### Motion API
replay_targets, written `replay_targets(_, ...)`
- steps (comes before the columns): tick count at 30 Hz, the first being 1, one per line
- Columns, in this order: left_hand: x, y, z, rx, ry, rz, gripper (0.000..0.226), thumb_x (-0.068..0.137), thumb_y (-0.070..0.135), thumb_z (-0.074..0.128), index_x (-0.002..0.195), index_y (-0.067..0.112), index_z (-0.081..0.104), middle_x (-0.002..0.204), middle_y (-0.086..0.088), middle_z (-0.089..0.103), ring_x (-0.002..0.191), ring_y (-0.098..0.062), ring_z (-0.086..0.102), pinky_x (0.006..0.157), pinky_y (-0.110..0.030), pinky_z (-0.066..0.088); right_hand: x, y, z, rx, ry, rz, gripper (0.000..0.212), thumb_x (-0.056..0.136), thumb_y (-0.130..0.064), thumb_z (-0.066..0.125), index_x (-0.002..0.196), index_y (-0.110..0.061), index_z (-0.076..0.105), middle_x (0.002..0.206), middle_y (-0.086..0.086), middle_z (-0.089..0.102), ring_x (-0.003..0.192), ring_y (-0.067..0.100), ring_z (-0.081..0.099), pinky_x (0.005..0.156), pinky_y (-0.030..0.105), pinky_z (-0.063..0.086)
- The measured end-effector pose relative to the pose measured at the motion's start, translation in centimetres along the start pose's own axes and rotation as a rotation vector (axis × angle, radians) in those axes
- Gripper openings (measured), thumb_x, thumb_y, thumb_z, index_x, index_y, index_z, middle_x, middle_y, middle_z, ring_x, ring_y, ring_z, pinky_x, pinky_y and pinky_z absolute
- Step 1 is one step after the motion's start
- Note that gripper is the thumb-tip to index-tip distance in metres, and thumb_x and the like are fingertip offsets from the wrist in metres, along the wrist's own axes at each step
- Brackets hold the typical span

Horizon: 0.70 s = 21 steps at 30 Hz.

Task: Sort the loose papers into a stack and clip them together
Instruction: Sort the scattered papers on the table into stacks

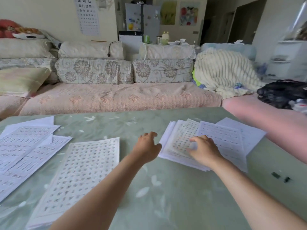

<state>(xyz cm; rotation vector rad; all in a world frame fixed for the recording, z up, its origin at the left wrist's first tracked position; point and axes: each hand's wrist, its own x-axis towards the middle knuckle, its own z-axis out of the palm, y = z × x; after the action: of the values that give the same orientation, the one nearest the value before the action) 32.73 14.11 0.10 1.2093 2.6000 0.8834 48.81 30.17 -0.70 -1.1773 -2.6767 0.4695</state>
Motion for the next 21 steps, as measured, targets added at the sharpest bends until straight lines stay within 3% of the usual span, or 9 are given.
replay_targets(4,2.9,3.7,4.7,0.092,-0.158,0.035,0.056,0.093,0.036,0.053,0.144,0.018,0.039,0.146,-0.007,0.044,0.136,-0.026,0.035,0.108,-0.038,0.036,0.5,6.5,-0.4,-0.102,-0.068,0.095,0.089,0.074,-0.074,0.06,0.148,-0.031,0.036,0.15,0.002,0.035,0.14,0.025,0.03,0.111,0.038,0.03)
replay_targets(8,5.1,4.4,8.3,0.282,-0.242,0.056,0.066,0.093,0.048,0.045,0.15,0.02,0.028,0.156,-0.003,0.027,0.144,-0.025,0.02,0.113,-0.041,0.026,1.3,10.7,0.4,-0.157,-0.107,0.137,0.114,0.061,-0.094,0.041,0.155,-0.034,0.017,0.162,0.003,0.015,0.15,0.03,0.008,0.119,0.048,0.015)
replay_targets(10,5.7,3.9,9.7,0.321,-0.26,0.029,0.072,0.093,0.056,0.04,0.153,0.021,0.02,0.161,-0.001,0.015,0.148,-0.024,0.01,0.117,-0.042,0.016,1.6,11.5,1.0,-0.16,-0.12,0.109,0.106,0.068,-0.092,0.037,0.156,-0.036,0.014,0.165,0.001,0.008,0.152,0.027,0.002,0.121,0.049,0.01)
replay_targets(12,5.8,3.4,10.7,0.327,-0.221,0.031,0.069,0.093,0.058,0.036,0.151,0.022,0.025,0.16,0.0,0.018,0.146,-0.023,0.013,0.118,-0.04,0.013,1.7,11.5,1.4,-0.157,-0.121,0.048,0.094,0.076,-0.087,0.036,0.155,-0.039,0.017,0.166,0.0,0.006,0.152,0.023,0.002,0.121,0.047,0.009)
replay_targets(16,4.9,3.8,11.2,0.255,-0.022,0.012,0.051,0.095,0.054,0.034,0.133,0.022,0.048,0.139,-0.004,0.049,0.131,-0.026,0.037,0.106,-0.04,0.03,1.5,9.9,1.9,-0.134,-0.07,-0.094,0.069,0.086,-0.074,0.042,0.148,-0.044,0.034,0.161,-0.007,0.023,0.148,0.017,0.019,0.117,0.041,0.016)
replay_targets(18,4.9,4.0,10.7,0.176,0.032,-0.059,0.05,0.096,0.05,0.037,0.133,0.019,0.048,0.132,-0.009,0.054,0.125,-0.03,0.042,0.102,-0.04,0.035,1.6,9.2,2.1,-0.113,-0.021,-0.116,0.061,0.087,-0.07,0.046,0.143,-0.046,0.042,0.157,-0.009,0.03,0.144,0.015,0.025,0.115,0.042,0.019)
replay_targets(21,5.5,4.6,9.8,0.062,-0.031,-0.197,0.052,0.093,0.04,0.048,0.139,0.015,0.045,0.132,-0.014,0.053,0.124,-0.032,0.046,0.103,-0.038,0.04,2.0,8.9,2.5,-0.127,-0.024,-0.031,0.076,0.078,-0.079,0.043,0.147,-0.048,0.032,0.163,-0.002,0.017,0.15,0.021,0.011,0.116,0.057,0.011)
